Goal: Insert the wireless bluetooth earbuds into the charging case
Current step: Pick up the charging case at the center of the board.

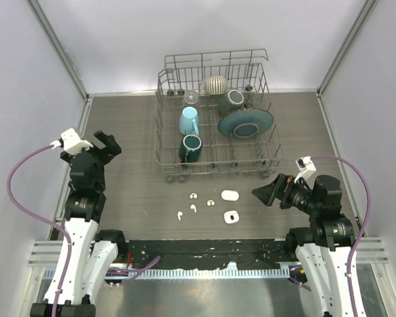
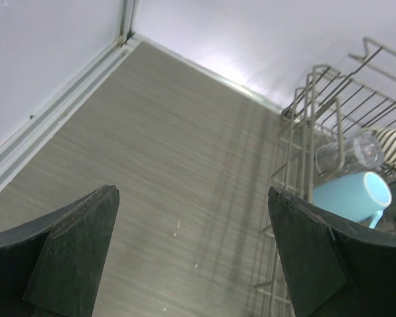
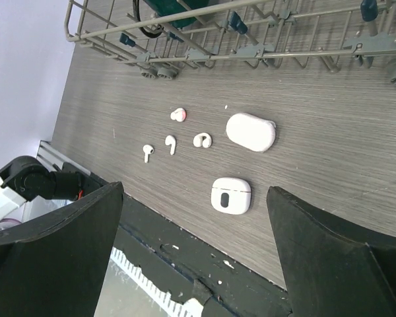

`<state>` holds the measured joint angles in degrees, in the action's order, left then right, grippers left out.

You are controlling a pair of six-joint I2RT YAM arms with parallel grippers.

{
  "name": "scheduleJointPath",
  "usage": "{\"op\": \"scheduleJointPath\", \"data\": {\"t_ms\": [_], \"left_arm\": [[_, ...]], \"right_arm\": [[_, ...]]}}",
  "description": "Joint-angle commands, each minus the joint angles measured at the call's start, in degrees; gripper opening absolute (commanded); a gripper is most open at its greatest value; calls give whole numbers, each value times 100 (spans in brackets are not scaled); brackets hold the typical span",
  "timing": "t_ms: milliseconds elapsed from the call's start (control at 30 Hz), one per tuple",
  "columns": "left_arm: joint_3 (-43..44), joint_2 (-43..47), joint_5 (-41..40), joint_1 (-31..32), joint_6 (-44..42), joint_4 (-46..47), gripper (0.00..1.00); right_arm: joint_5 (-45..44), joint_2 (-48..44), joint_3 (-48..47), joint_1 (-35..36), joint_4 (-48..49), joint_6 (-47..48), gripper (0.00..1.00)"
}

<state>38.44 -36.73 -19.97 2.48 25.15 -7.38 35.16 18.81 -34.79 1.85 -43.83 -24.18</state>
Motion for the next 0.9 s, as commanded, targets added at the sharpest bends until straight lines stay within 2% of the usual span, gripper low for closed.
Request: {"op": "scheduleJointPath", "data": {"t_ms": [0, 100, 133, 300, 433, 467, 567, 600, 667, 700, 733, 867], "left_arm": [[244, 245, -8, -20, 95, -915, 100], [165, 508, 798, -20, -237, -828, 100], [95, 552, 1341, -20, -412, -661, 100], [-12, 203, 1460, 139, -265, -694, 100], [400, -9, 1978, 174, -300, -1054, 100], [471, -36, 2519, 174, -517, -1264, 100], [525, -36, 2612, 165, -494, -1467, 100], [507, -62, 2594, 174, -493, -1521, 100], [542, -132, 2498, 174, -449, -1774, 100], [594, -150, 2454, 156, -441, -1880, 100], [656, -194, 2358, 165, -440, -1968, 100], [542, -229, 1875, 165, -309, -2232, 100]], "right_arm": [[-105, 106, -2, 105, 253, -51, 96], [-62, 149, -11, 97, 314, -69, 96], [-27, 202, -28, 105, 323, -78, 96], [-9, 702, -493, 105, 743, -192, 96], [-132, 1606, -1090, 167, 1131, 36, 96], [-254, 1930, -1327, 254, 1097, 280, 96], [-1481, 2337, -1679, 1253, 896, 712, 96], [-2347, 2599, -1750, 2188, 816, 861, 96], [-3169, 2785, -1917, 3116, 606, 907, 96], [-3817, 2856, -1961, 3633, 482, 915, 96], [-4624, 2857, -1988, 4448, 368, 916, 96], [-5061, 3031, -1979, 6018, 245, 609, 96]]}}
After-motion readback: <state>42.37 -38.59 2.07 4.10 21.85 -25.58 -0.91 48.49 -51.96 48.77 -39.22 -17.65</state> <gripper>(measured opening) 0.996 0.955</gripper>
